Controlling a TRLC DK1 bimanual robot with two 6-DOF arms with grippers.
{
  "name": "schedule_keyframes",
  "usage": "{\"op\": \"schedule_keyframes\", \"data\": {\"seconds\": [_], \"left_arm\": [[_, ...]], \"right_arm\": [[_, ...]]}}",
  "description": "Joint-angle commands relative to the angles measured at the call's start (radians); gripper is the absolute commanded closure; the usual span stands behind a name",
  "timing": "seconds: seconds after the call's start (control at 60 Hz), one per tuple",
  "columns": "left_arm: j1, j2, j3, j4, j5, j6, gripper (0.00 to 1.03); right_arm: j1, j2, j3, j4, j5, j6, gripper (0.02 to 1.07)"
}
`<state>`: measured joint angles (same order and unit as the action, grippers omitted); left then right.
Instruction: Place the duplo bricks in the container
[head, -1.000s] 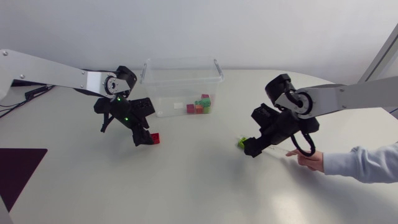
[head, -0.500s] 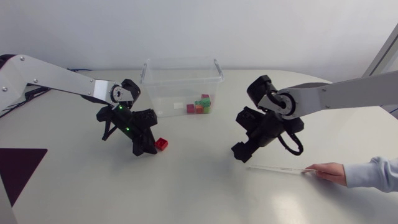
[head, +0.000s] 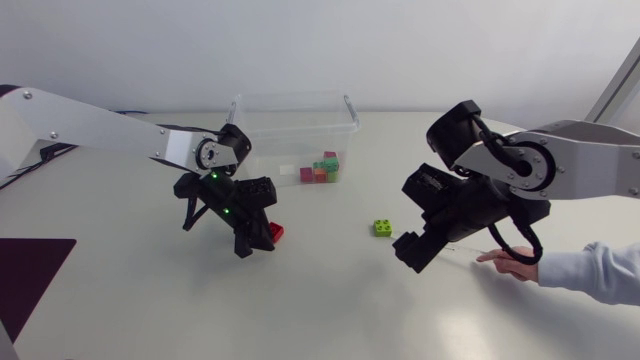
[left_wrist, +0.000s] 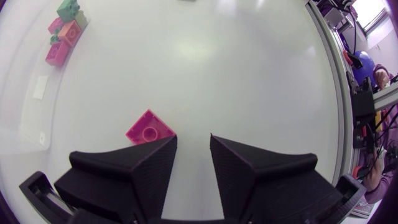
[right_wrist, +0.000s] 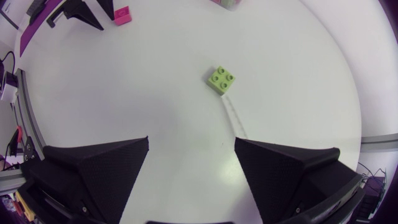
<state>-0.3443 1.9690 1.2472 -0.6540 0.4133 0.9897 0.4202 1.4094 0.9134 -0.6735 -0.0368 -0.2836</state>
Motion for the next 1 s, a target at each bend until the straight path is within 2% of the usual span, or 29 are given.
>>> {"op": "schedule_keyframes", "data": {"seconds": [0.0, 0.2, 0.3, 0.383, 0.533, 0.733, 0.8, 0.883, 0.933, 0.983], "left_arm": [[-0.009, 0.045, 0.035, 0.011, -0.007, -0.036, 0.65], [-0.015, 0.113, 0.1, 0.042, -0.077, -0.125, 0.65], [-0.015, 0.133, 0.1, 0.083, -0.088, -0.137, 0.65], [-0.016, 0.146, 0.109, 0.103, -0.105, -0.16, 0.67], [-0.019, 0.137, 0.098, 0.162, -0.108, -0.169, 0.67], [-0.016, 0.169, 0.159, 0.169, -0.11, -0.212, 0.66], [-0.016, 0.183, 0.192, 0.169, -0.113, -0.258, 0.62], [-0.012, 0.192, 0.219, 0.168, -0.116, -0.298, 0.61], [-0.012, 0.192, 0.227, 0.168, -0.125, -0.309, 0.54], [-0.012, 0.189, 0.227, 0.168, -0.125, -0.312, 0.53]], "right_arm": [[0.015, -0.012, -0.03, -0.012, 0.005, 0.023, 0.07], [0.019, 0.039, -0.004, 0.017, 0.021, 0.027, 0.07], [0.015, 0.105, 0.013, 0.091, 0.026, 0.001, 0.07], [0.0, 0.207, 0.073, 0.097, 0.025, 0.017, 0.07], [-0.018, 0.342, 0.196, 0.106, 0.048, 0.162, 0.08], [-0.02, 0.461, 0.321, 0.1, 0.095, 0.311, 0.09], [-0.021, 0.51, 0.366, 0.072, 0.094, 0.334, 0.11], [-0.024, 0.559, 0.403, 0.068, 0.094, 0.366, 0.19], [-0.024, 0.582, 0.417, 0.061, 0.091, 0.38, 0.22], [-0.026, 0.6, 0.427, 0.051, 0.091, 0.394, 0.25]]}}
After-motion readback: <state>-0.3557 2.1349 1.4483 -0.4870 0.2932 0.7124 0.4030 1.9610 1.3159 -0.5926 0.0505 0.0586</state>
